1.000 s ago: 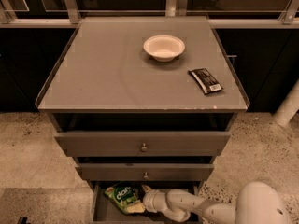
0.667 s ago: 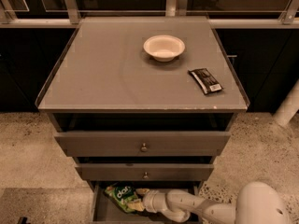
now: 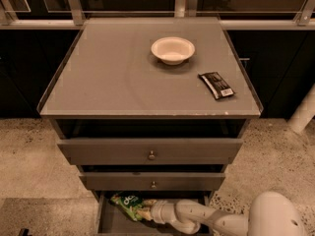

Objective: Pick green rice chip bag from bottom drawer and place on counter

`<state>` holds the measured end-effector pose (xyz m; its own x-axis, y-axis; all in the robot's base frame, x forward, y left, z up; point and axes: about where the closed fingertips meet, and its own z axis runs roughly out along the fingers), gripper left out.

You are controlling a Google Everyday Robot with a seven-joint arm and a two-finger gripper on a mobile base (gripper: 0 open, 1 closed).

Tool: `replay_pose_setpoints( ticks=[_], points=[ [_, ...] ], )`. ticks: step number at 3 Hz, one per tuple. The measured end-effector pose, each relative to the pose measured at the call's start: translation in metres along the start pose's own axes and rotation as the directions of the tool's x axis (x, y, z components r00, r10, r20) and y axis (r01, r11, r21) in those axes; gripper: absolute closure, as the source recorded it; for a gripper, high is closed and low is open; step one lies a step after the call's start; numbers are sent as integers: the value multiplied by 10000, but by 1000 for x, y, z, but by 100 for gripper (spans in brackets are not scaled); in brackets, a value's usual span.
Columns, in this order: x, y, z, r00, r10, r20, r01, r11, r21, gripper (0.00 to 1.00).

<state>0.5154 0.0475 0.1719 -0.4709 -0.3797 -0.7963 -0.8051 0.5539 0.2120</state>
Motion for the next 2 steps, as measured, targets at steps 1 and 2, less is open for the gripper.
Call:
replay_pose_setpoints(
  ticks=[1, 2],
  points=[
    [-1, 4, -1, 10000, -8, 38, 9, 9996, -272, 100],
    [-12, 19, -37, 9993, -178, 337, 201, 9973, -701, 100]
  ],
)
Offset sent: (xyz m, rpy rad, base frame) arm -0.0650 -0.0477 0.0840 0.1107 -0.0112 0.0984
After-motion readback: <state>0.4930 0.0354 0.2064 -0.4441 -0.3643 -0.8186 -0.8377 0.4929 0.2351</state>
